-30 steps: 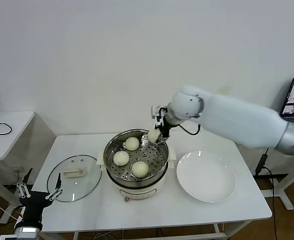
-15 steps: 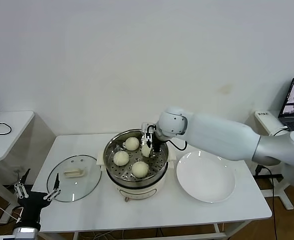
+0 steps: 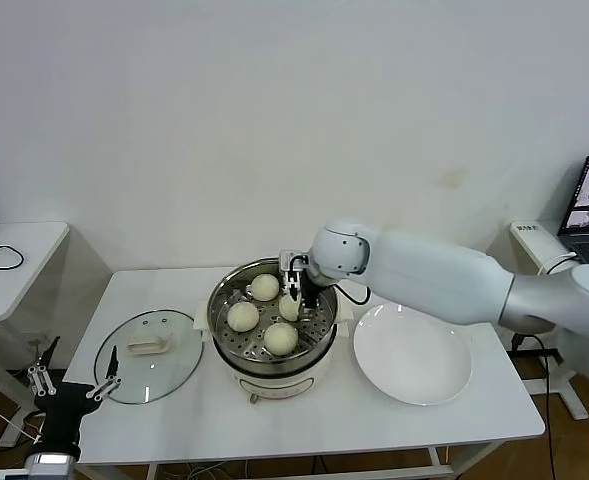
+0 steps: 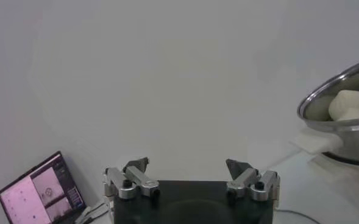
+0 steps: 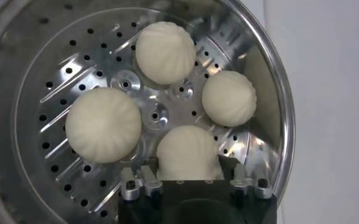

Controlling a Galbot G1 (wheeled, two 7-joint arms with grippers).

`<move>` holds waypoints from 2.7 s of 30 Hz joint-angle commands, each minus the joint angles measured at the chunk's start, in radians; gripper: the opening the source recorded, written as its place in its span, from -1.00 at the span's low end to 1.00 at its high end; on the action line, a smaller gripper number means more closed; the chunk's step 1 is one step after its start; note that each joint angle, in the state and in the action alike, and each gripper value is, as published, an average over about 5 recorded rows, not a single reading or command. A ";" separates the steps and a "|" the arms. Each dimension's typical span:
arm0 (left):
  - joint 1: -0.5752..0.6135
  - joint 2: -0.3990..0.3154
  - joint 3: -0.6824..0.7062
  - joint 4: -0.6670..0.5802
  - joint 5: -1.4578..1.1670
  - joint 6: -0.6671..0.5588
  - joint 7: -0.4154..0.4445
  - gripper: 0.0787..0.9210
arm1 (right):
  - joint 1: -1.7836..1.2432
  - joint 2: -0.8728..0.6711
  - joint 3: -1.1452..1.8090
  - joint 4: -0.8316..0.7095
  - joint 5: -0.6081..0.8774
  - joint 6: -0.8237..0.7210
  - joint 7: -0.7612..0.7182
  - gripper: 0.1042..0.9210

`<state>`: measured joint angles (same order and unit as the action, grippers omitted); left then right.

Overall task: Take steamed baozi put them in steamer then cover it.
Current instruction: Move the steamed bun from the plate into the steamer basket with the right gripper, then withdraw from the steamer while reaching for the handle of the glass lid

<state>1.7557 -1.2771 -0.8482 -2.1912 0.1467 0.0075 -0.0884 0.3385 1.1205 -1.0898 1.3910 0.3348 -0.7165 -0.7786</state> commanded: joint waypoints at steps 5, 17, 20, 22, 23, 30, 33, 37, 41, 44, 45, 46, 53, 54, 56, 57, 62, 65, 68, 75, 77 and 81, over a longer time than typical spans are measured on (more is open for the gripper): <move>-0.013 0.014 0.004 0.019 -0.017 0.001 0.004 0.77 | 0.085 -0.179 0.114 0.153 0.045 0.022 -0.007 0.76; -0.036 0.020 0.025 0.059 -0.052 -0.041 0.008 0.77 | -0.473 -0.438 0.567 0.414 0.272 0.228 0.693 0.76; -0.041 0.012 0.033 0.067 -0.056 -0.055 0.006 0.77 | -0.726 -0.453 0.776 0.441 0.226 0.351 0.766 0.76; -0.044 0.006 0.040 0.072 -0.059 -0.062 0.002 0.77 | -0.886 -0.438 0.930 0.451 0.190 0.444 0.795 0.76; -0.046 0.001 0.042 0.073 -0.060 -0.064 0.000 0.77 | -0.951 -0.425 0.998 0.452 0.170 0.485 0.803 0.76; -0.044 -0.025 0.062 0.100 -0.055 -0.087 -0.018 0.77 | -1.365 -0.248 1.444 0.450 0.086 0.772 0.781 0.76; -0.048 -0.032 0.062 0.136 0.024 -0.118 -0.025 0.77 | -1.489 -0.143 1.610 0.461 0.082 0.829 0.729 0.76; -0.056 -0.028 0.050 0.189 0.237 -0.159 -0.025 0.77 | -1.625 -0.023 1.776 0.470 0.101 0.849 0.665 0.76; -0.042 -0.003 0.019 0.224 0.532 -0.178 -0.020 0.77 | -1.736 0.029 1.861 0.475 0.117 0.847 0.636 0.76; -0.026 0.027 -0.014 0.249 0.741 -0.185 -0.028 0.77 | -1.804 0.060 1.906 0.489 0.121 0.842 0.629 0.76; -0.024 0.040 -0.023 0.259 0.799 -0.189 -0.031 0.77 | -1.821 0.067 1.916 0.494 0.120 0.842 0.627 0.76; -0.024 0.053 -0.031 0.272 0.857 -0.194 -0.032 0.77 | -1.837 0.074 1.925 0.497 0.116 0.842 0.626 0.76; -0.090 0.118 -0.006 0.393 1.088 -0.221 -0.042 0.77 | -1.897 0.107 1.955 0.503 0.095 0.848 0.627 0.76; -0.106 0.123 0.005 0.408 1.103 -0.223 -0.044 0.77 | -1.901 0.111 1.959 0.503 0.095 0.849 0.627 0.76; -0.139 0.133 0.029 0.437 1.120 -0.221 -0.043 0.77 | -1.909 0.116 1.965 0.506 0.095 0.848 0.629 0.76; -0.157 0.139 0.039 0.455 1.127 -0.219 -0.040 0.77 | -1.913 0.119 1.968 0.509 0.095 0.848 0.629 0.76; -0.265 0.165 0.084 0.568 1.139 -0.219 -0.034 0.77 | -1.930 0.138 1.973 0.532 0.091 0.843 0.632 0.76; -0.331 0.179 0.104 0.623 1.136 -0.221 -0.033 0.77 | -1.946 0.156 1.975 0.547 0.083 0.844 0.633 0.76; -0.383 0.193 0.122 0.658 1.130 -0.222 -0.028 0.77 | -1.962 0.172 1.983 0.559 0.078 0.846 0.634 0.76; -0.468 0.215 0.165 0.713 1.108 -0.223 -0.017 0.77 | -1.983 0.199 2.002 0.568 0.071 0.850 0.635 0.76; -0.489 0.216 0.180 0.733 1.104 -0.224 -0.017 0.77 | -1.984 0.206 2.005 0.569 0.068 0.850 0.635 0.76; -0.526 0.214 0.209 0.769 1.100 -0.224 -0.013 0.77 | -1.987 0.216 2.006 0.568 0.063 0.849 0.634 0.76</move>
<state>1.3584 -1.0818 -0.6998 -1.5373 1.2145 -0.2151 -0.1052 -1.6152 1.3031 0.8932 1.9500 0.4032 0.1279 -0.1427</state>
